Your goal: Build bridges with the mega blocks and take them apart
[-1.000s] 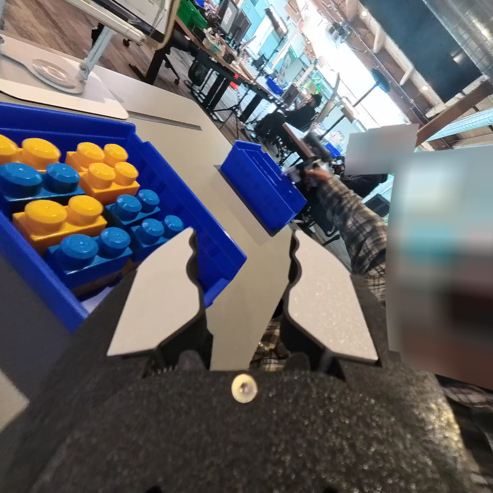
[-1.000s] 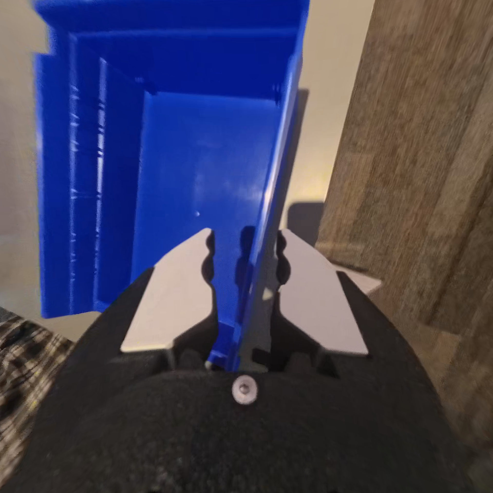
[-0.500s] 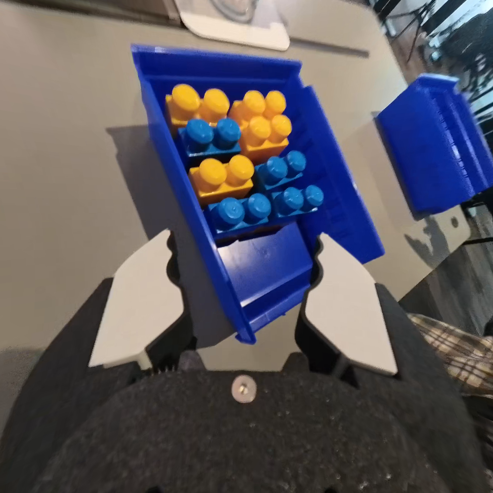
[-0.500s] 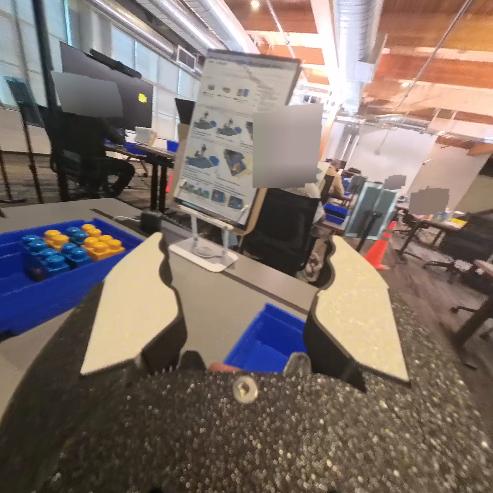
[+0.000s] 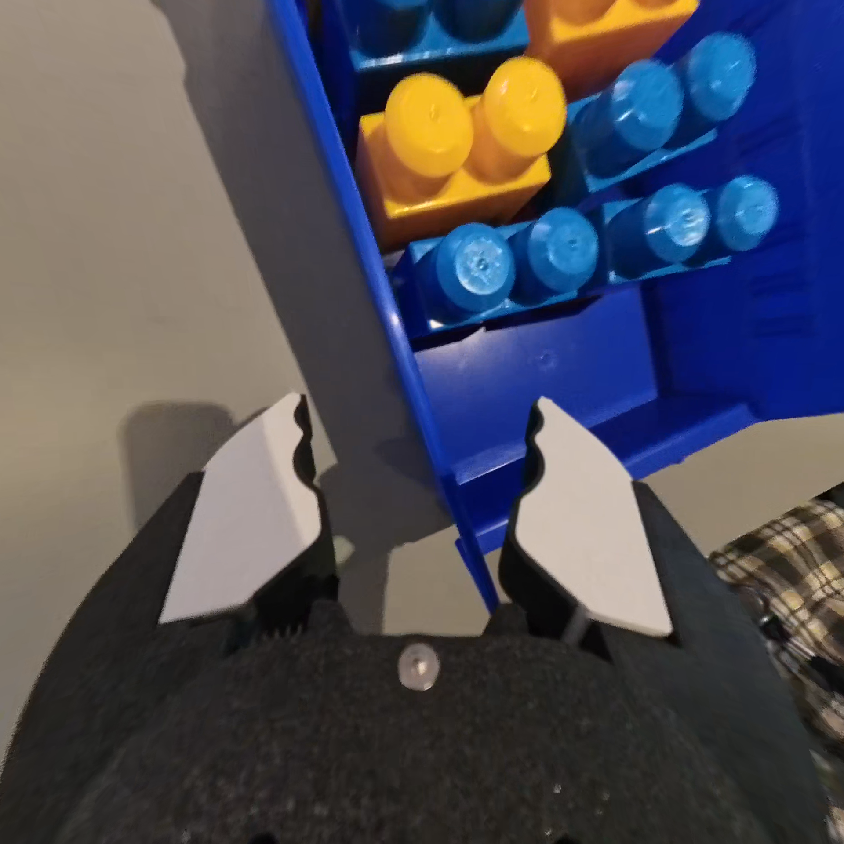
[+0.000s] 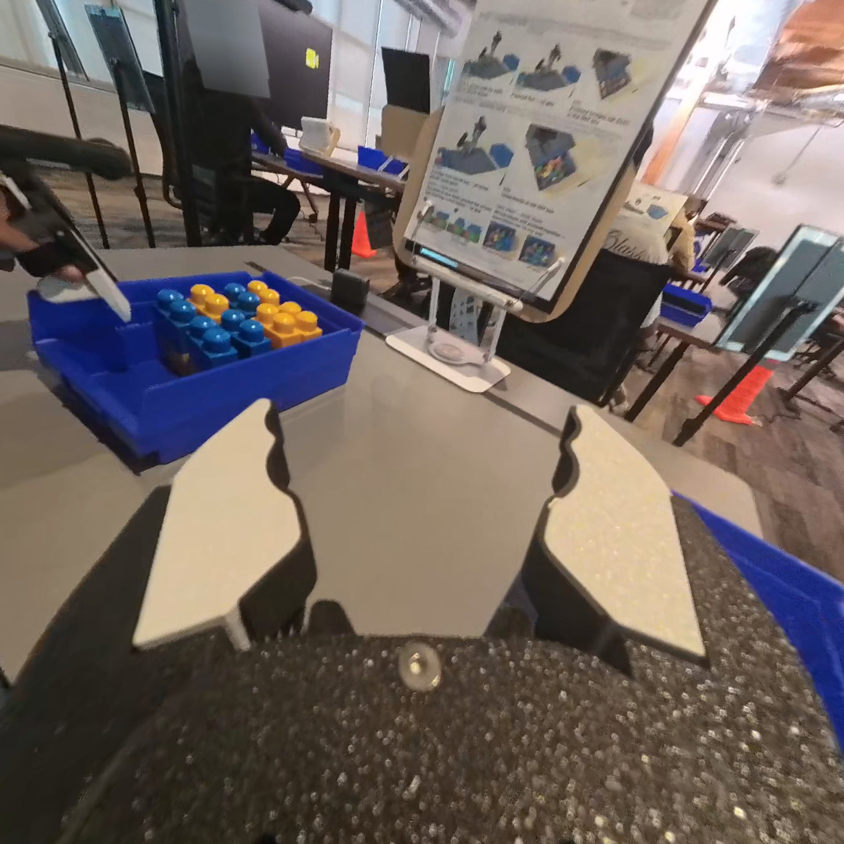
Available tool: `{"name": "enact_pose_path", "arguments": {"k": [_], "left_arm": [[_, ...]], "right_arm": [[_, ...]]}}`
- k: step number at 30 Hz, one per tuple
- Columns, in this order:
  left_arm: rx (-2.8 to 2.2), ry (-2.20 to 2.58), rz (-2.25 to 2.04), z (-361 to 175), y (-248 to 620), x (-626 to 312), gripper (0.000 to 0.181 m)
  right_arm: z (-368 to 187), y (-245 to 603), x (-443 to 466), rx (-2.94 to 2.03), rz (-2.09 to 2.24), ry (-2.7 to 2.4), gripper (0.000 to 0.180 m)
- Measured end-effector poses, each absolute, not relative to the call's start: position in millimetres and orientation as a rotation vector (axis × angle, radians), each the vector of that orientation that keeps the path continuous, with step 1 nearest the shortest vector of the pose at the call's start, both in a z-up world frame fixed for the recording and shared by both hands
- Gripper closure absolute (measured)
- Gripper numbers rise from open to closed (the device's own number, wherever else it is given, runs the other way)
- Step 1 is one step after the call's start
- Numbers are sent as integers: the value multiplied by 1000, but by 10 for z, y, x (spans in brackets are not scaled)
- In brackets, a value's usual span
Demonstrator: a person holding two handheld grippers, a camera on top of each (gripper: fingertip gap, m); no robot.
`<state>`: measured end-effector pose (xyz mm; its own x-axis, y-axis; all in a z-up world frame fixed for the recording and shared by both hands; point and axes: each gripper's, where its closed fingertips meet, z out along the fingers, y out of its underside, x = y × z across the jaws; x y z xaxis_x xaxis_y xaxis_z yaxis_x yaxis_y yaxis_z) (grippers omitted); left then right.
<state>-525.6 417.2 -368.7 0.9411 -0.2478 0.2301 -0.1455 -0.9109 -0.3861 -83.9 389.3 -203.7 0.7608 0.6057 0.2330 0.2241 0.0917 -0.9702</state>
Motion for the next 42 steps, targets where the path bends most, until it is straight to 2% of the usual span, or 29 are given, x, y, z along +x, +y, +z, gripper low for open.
{"name": "enact_pose_path", "arguments": {"k": [3, 6, 10, 14, 25, 42], "left_arm": [[-2800, 321, -383, -3835, 4136, -5246, 110], [-2842, 366, -488, -3883, 4095, -5138, 153], [-2889, 355, -353, -3911, 4120, -5282, 170], [-2895, 279, -329, -3909, 4131, -5496, 175], [-2844, 2, -363, -3897, 3917, -6403, 175], [-2747, -468, -266, -3881, 3723, -8257, 175]], "right_arm": [[-2237, 3899, -915, -1555, 365, -707, 69], [-2408, 3909, -962, -1615, 412, -687, 75], [-2607, 3900, -1007, -1666, 486, -675, 93], [-2915, 3865, -1094, -1746, 557, -719, 111], [-3354, 3929, -1245, -1806, 592, -752, 128], [-3487, 4189, -1606, -1824, 662, -724, 135]]}}
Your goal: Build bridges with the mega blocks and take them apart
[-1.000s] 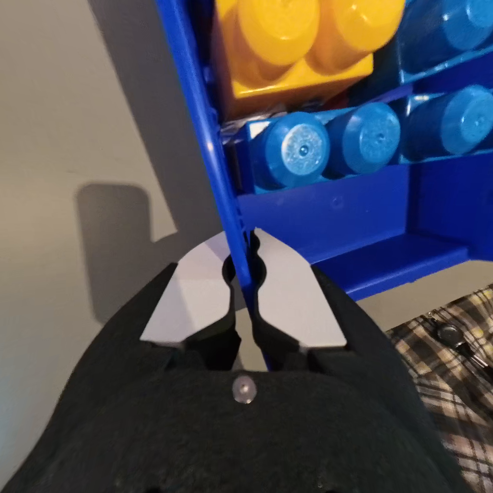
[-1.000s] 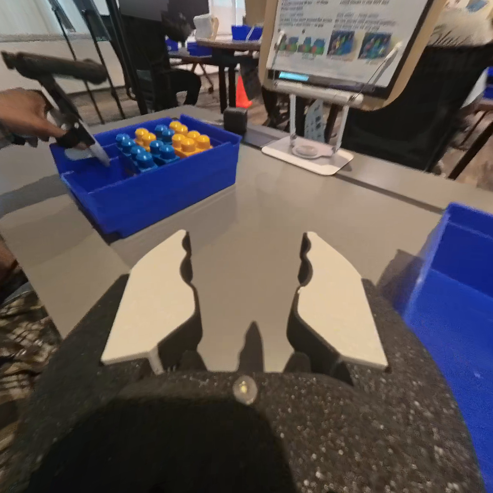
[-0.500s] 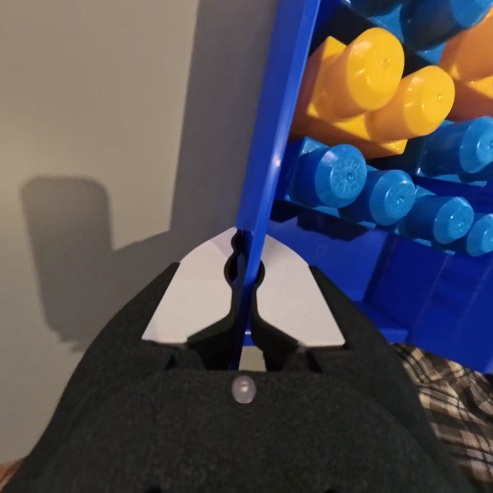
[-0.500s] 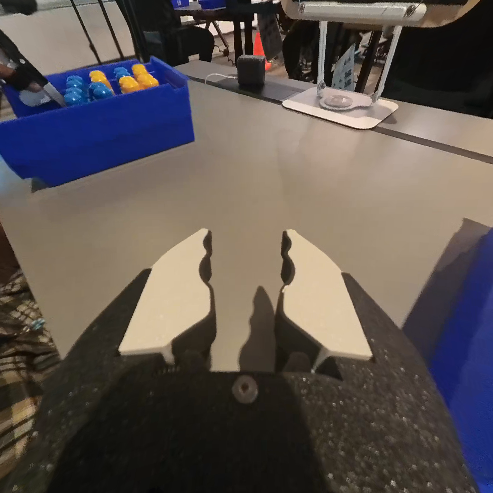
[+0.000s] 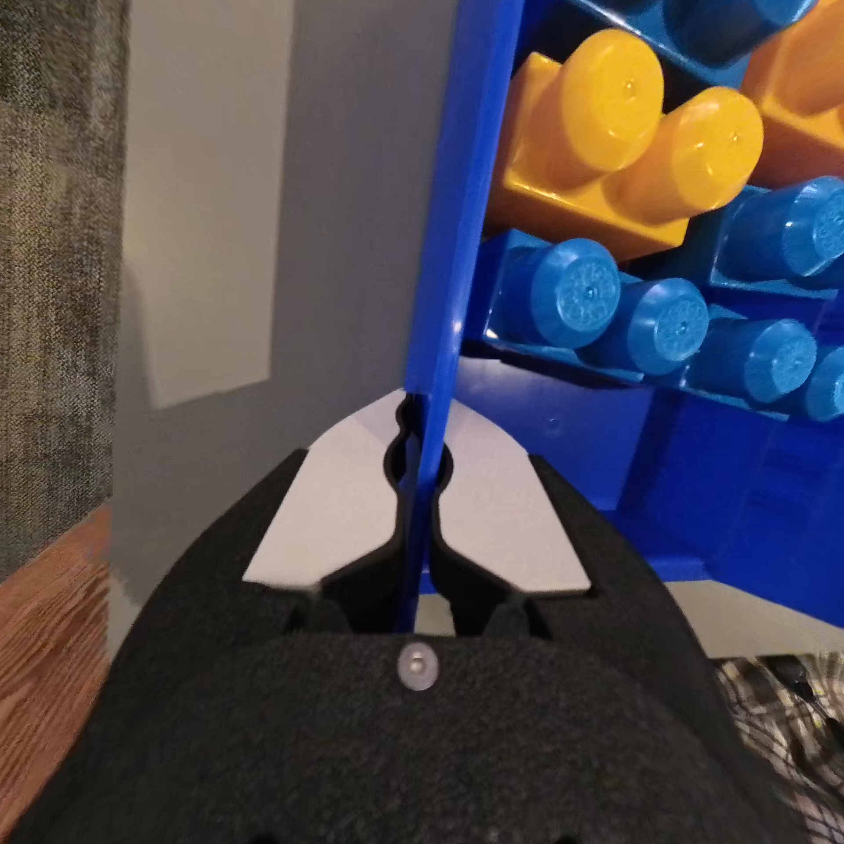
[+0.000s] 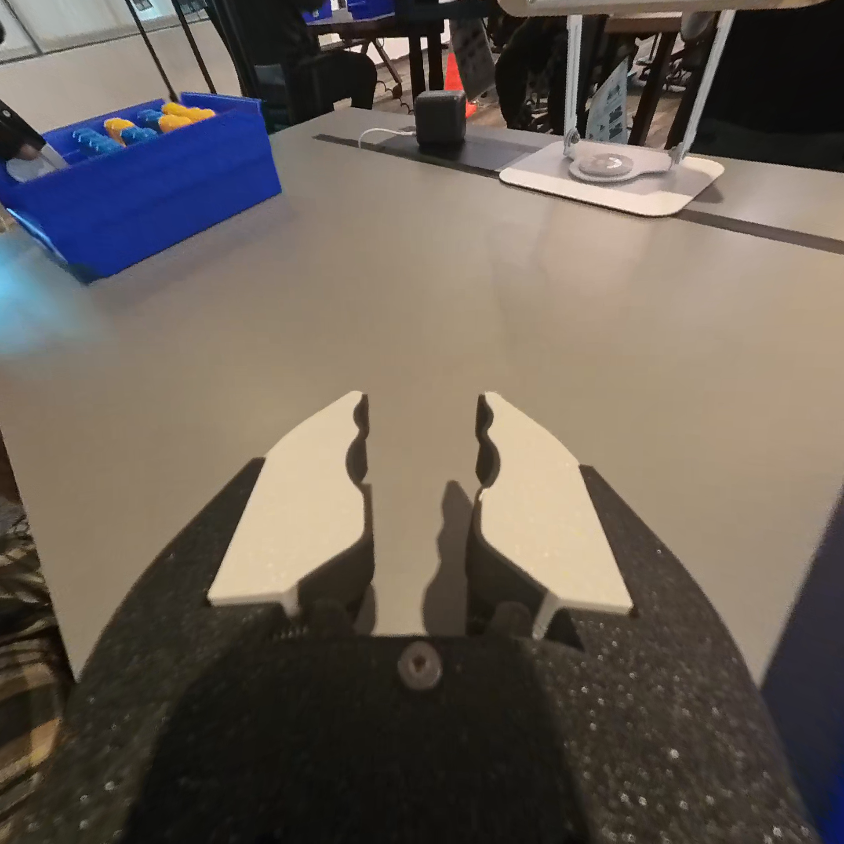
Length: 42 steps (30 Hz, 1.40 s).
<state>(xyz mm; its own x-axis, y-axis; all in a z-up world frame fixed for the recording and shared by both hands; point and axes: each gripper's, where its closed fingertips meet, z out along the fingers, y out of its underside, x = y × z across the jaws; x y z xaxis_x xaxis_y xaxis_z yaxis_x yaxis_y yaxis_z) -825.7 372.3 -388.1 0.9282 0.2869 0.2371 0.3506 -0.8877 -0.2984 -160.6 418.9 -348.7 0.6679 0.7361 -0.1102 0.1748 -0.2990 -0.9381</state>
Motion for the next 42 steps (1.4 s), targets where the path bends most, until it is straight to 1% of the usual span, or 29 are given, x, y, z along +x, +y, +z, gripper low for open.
{"name": "enact_pose_path", "arguments": {"k": [10, 26, 30, 31, 33, 35, 38, 39, 42], "left_arm": [[-2711, -493, -292, -3877, 3757, -8591, 174], [-2704, -528, -286, -3878, 3785, -8778, 174], [-2681, -500, -314, -3854, 3783, -8764, 173], [-2651, -495, -331, -3818, 3789, -8764, 171], [-2559, -490, -397, -3688, 3813, -8751, 159], [-2467, -464, -459, -3516, 3821, -8727, 143], [-2347, -386, -448, -3177, 3793, -8670, 127], [-2299, -345, -428, -3025, 3785, -8624, 124], [-2143, -195, -360, -2504, 3754, -8355, 122]], "right_arm": [[-3559, 4192, -1751, -1865, 666, -751, 135], [-3574, 4118, -1849, -1890, 672, -785, 136], [-3542, 4108, -1845, -1894, 676, -761, 128], [-3518, 4099, -1841, -1897, 678, -761, 126], [-3461, 4088, -1787, -1915, 650, -749, 121], [-3382, 4069, -1681, -1927, 595, -743, 118], [-3162, 4004, -1415, -1928, 517, -709, 116], [-3048, 3962, -1303, -1926, 509, -699, 116], [-2665, 3948, -662, -1979, 379, -609, 115]]}}
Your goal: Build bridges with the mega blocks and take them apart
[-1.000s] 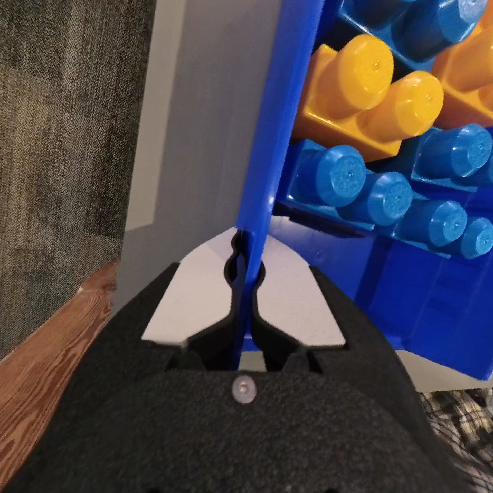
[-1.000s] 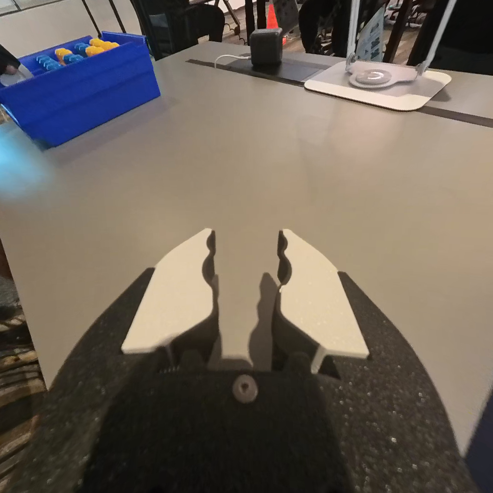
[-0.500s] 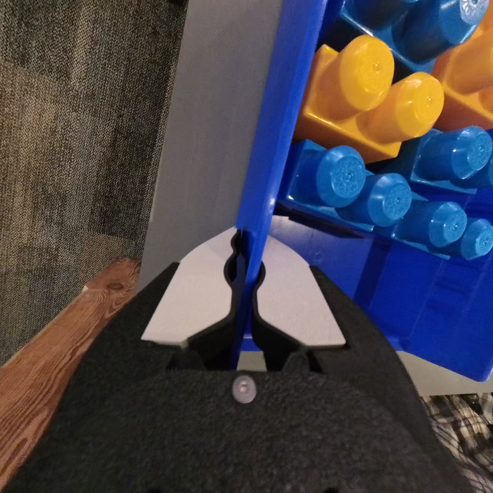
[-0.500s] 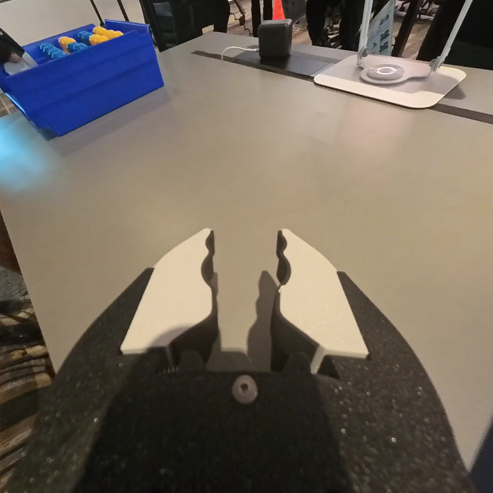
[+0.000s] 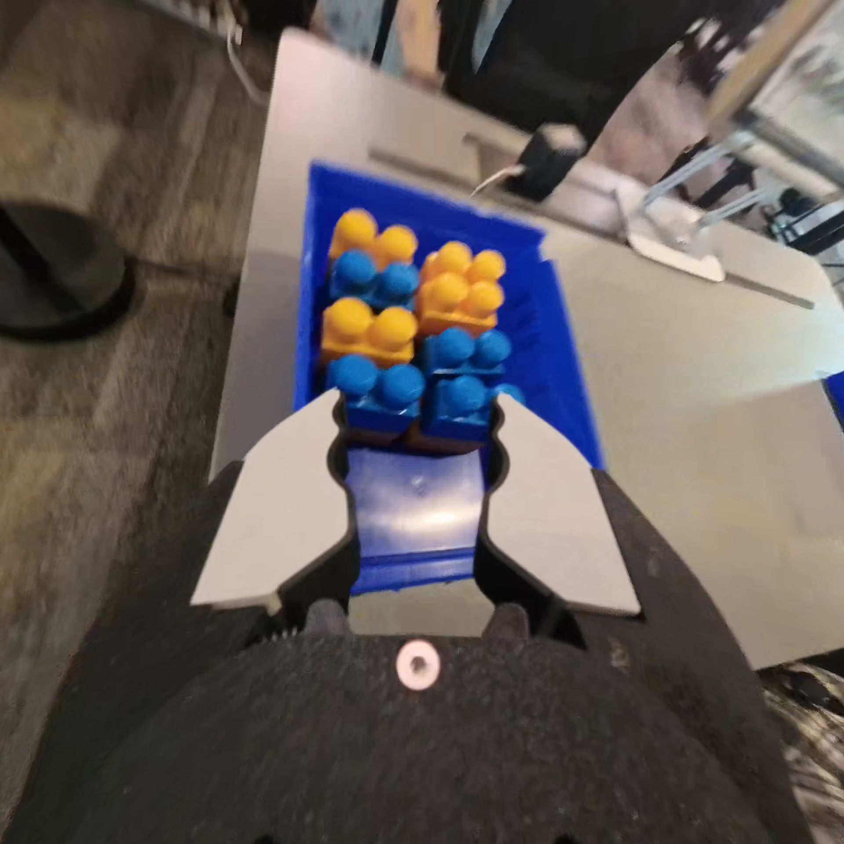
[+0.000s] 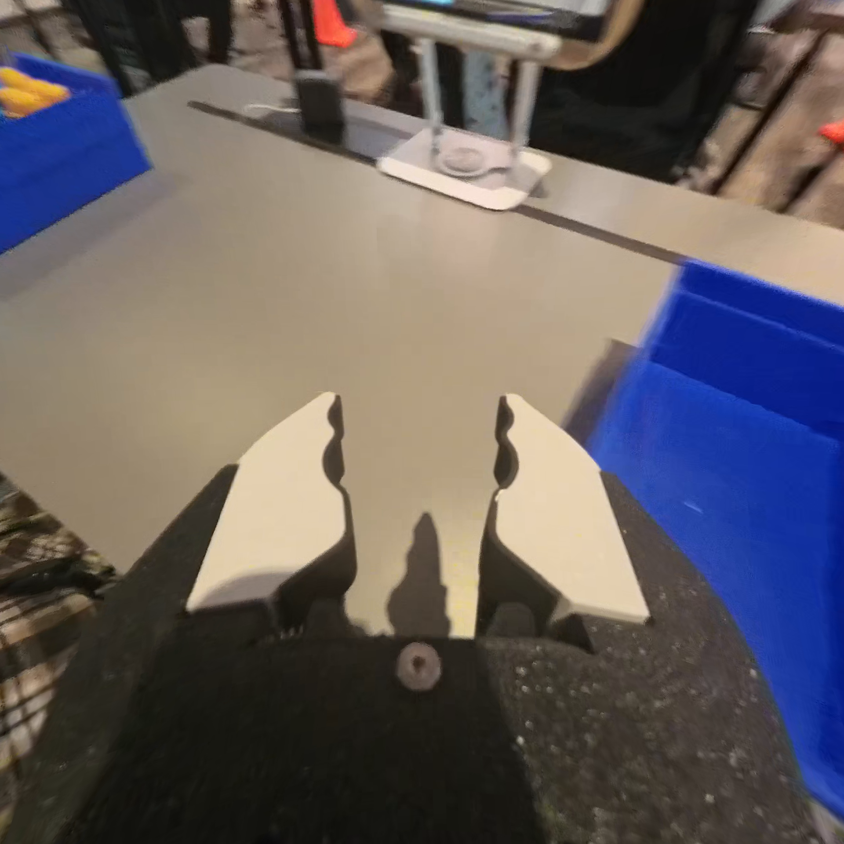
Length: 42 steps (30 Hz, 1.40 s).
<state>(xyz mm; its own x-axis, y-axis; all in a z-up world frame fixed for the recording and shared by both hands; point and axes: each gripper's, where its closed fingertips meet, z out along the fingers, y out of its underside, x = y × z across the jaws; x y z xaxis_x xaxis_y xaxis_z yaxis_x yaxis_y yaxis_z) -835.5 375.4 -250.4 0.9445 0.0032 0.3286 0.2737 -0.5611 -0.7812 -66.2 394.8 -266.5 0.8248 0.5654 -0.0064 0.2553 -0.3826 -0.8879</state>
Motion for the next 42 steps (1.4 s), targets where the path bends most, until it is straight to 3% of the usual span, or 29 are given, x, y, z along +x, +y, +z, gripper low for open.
{"name": "enact_pose_path", "arguments": {"k": [4, 9, 14, 23, 42], "left_arm": [[-2041, 22, -329, -2039, 3671, -7668, 123], [-2124, 235, -329, -2134, 3548, -6772, 125], [-2220, 338, -267, -2447, 3492, -6488, 126], [-2263, 265, -292, -2666, 3591, -7036, 126], [-2201, 1222, -167, -3125, 4112, -7546, 133]], "right_arm": [[-2343, 4144, 631, -2132, 99, -396, 114], [-2354, 4231, 1449, -2210, 178, -165, 130], [-2607, 4072, 1262, -2163, 217, -215, 122], [-3079, 3858, 971, -2212, 231, -337, 119], [-3136, 3863, 683, -2237, 169, -487, 106]]}}
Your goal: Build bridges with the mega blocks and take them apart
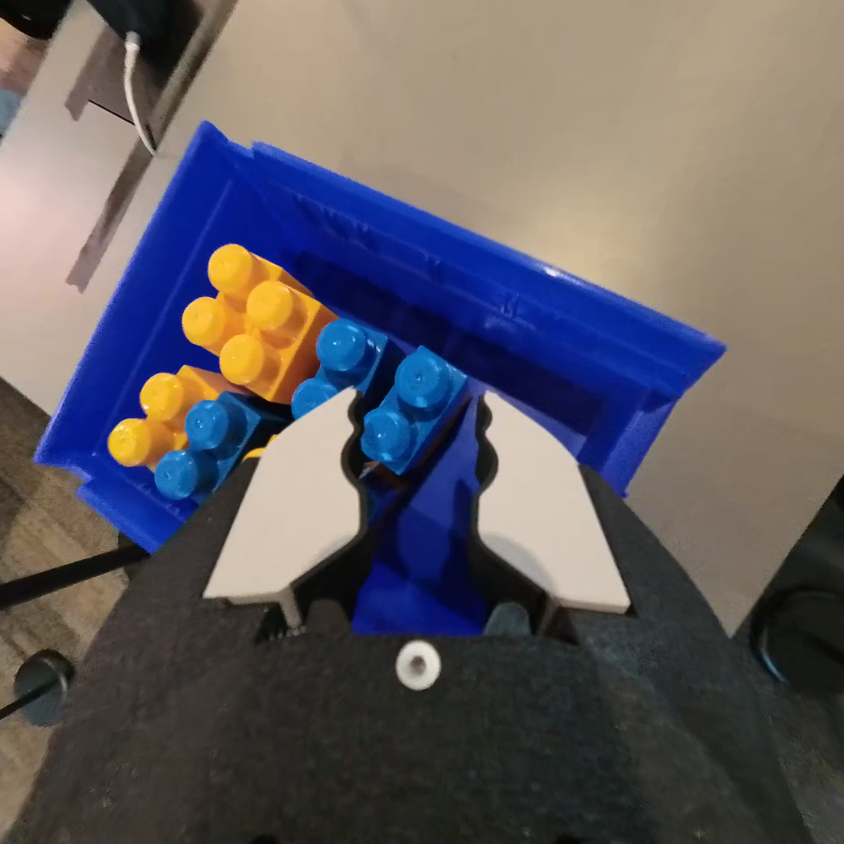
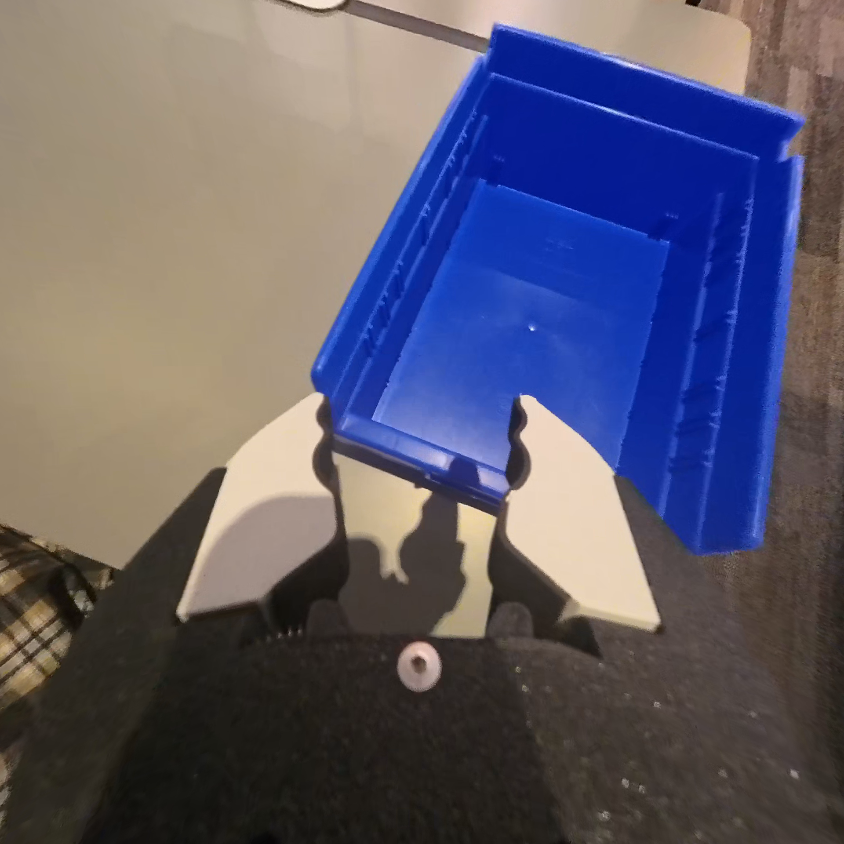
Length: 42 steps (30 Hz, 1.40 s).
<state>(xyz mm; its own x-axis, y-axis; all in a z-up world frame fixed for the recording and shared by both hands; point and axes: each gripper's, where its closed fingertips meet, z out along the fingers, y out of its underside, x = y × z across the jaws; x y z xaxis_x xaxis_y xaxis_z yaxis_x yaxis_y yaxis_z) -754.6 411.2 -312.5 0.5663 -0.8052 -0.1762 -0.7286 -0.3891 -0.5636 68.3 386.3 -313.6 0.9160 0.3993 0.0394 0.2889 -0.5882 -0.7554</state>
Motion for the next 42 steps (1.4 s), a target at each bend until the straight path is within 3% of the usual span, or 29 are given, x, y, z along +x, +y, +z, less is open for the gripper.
{"name": "enact_pose_path", "arguments": {"k": [5, 16, 19, 27, 35, 42], "left_arm": [[-2268, 1341, -132, -3376, 4179, -7588, 121], [-2335, 1564, 146, -3729, 4238, -7697, 131], [-2393, 1471, 122, -3629, 4232, -7677, 144], [-2413, 1138, -40, -2860, 4300, -7479, 144], [-2237, 1108, -398, -2005, 4434, -5931, 145], [-2083, 1427, -672, -2446, 4439, -4164, 145]], "right_arm": [[-3107, 3918, 541, -2246, 160, -513, 104], [-3109, 4023, 191, -2243, 154, -625, 103], [-3092, 4018, 140, -2224, 168, -636, 104], [-3092, 3982, -14, -2166, 251, -663, 104], [-2855, 4081, -710, -1960, 520, -739, 105], [-2777, 4158, -2247, -1676, 1059, -1033, 104]]}}
